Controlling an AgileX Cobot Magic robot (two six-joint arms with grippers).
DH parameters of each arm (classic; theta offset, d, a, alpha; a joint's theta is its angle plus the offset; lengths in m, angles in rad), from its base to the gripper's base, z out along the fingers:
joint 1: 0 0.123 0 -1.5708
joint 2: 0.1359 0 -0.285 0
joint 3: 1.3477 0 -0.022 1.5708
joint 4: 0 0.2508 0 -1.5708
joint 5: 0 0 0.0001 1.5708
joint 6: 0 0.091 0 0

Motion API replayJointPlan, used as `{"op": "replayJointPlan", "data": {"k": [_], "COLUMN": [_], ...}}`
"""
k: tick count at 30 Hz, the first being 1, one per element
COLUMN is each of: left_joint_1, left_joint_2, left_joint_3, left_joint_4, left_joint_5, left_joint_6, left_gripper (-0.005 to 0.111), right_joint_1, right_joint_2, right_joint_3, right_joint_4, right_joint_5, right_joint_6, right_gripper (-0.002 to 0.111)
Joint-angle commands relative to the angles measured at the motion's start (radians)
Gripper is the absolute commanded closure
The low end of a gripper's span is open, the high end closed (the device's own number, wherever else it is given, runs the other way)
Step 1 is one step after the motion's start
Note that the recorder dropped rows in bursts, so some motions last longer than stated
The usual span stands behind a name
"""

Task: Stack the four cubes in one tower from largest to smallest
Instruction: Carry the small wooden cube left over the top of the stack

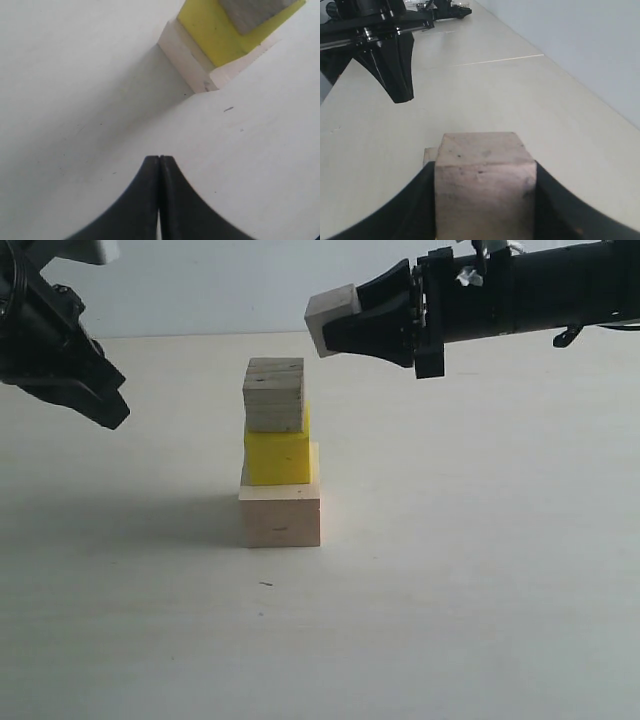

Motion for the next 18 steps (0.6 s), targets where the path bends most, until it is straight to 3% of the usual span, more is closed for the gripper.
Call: {"op": "replayJointPlan", "data": {"k": [1, 18], "left_joint_1": [-0.002, -0.002], "left_joint_2": [-0.009, -0.009], "left_joint_3": [0.003, 0.003], "left_joint_4": [-0.004, -0.004], "left_joint_5": [-0.022, -0.036], "left_joint_6": [0.003, 0.003], "left_gripper": [0.107, 0.107], "right_joint_1": [0.040, 0.097], "right_joint_2": [0.005, 0.005], "right_joint_3": [-0.009, -0.009], "right_joint_4": [0.021, 0.088], "right_joint_5": [0.018, 0.018], "right_joint_6": [-0.015, -0.015], "right_gripper": [0.108, 0.108]}}
